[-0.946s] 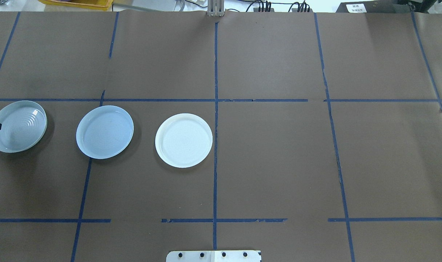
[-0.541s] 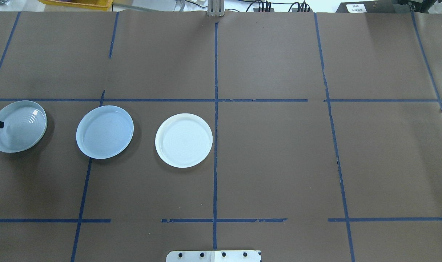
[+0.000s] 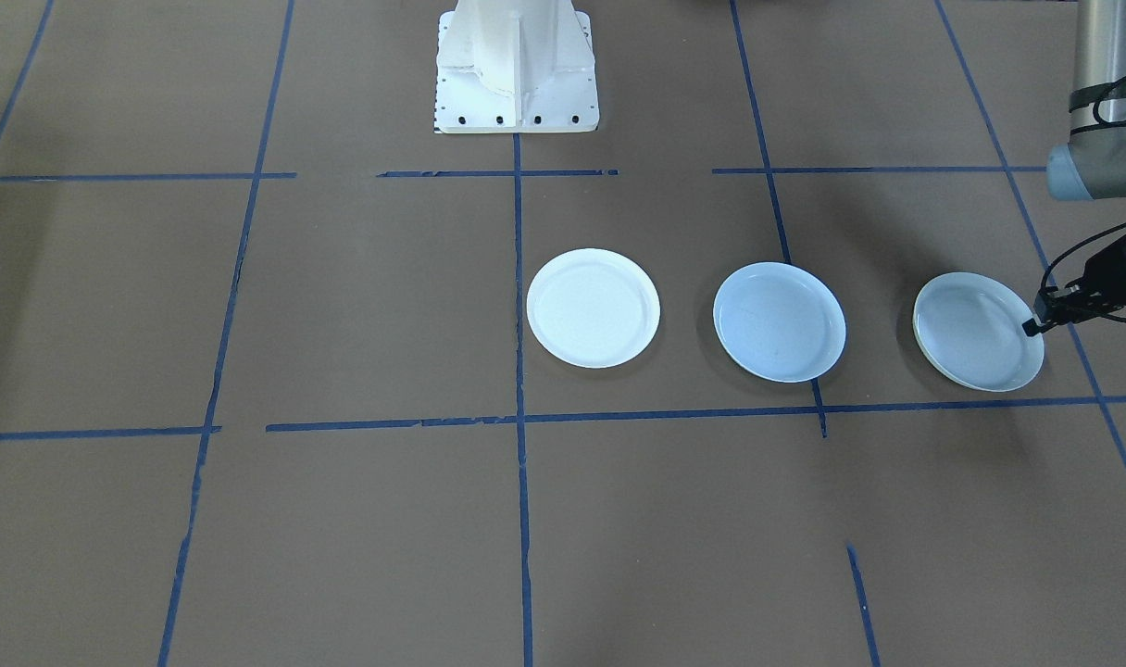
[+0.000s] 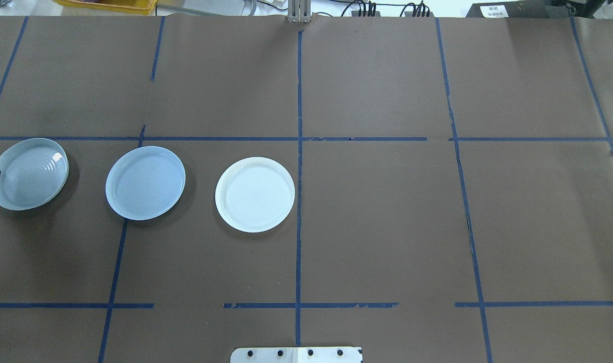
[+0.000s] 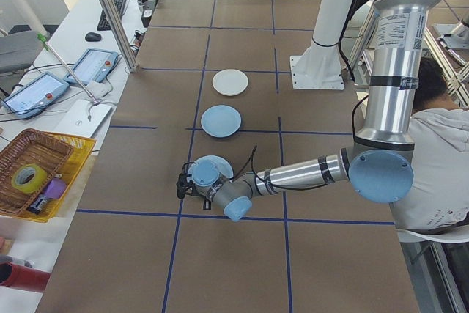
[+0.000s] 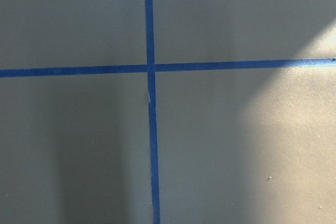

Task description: Stack plate in center

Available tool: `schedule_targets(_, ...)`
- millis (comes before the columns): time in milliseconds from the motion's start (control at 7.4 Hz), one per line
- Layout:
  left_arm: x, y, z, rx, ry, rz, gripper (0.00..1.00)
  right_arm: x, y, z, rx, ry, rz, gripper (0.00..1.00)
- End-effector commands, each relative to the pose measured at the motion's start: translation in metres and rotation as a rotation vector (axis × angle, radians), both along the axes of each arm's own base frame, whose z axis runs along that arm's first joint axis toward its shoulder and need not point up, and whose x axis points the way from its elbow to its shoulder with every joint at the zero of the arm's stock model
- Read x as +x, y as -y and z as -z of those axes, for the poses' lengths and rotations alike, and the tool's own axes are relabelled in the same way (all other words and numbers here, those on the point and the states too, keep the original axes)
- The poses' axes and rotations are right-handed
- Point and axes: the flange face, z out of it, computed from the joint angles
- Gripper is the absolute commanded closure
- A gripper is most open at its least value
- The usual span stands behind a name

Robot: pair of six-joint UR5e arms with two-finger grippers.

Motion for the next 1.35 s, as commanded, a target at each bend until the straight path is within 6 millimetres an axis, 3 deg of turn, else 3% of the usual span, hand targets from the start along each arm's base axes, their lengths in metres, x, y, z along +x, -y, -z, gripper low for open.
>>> schedule_targets(0, 0.001, -0.007, 0.01, -0.013, -0.068, -0.047, 1.0, 0.0, 0.0, 0.0, -0.001, -0.001, 0.0, 0.0)
schedule_targets(270, -0.038, 0.008, 0.047, 0.022, -0.138, 0.008, 1.0, 0.001, 0.0, 0.0, -0.001, -0.001, -0.002, 0.0)
schedule_targets(676, -0.033, 0.02, 0.115, -0.024, -0.141, 0.191, 1.0, 0.001, 0.0, 0.0, 0.0, 0.001, 0.0, 0.0)
schedule_targets(1216, 0.091, -0.009, 0.176, -0.145, -0.17, 0.198, 1.0, 0.0, 0.0, 0.0, -0.001, -0.001, 0.0, 0.0)
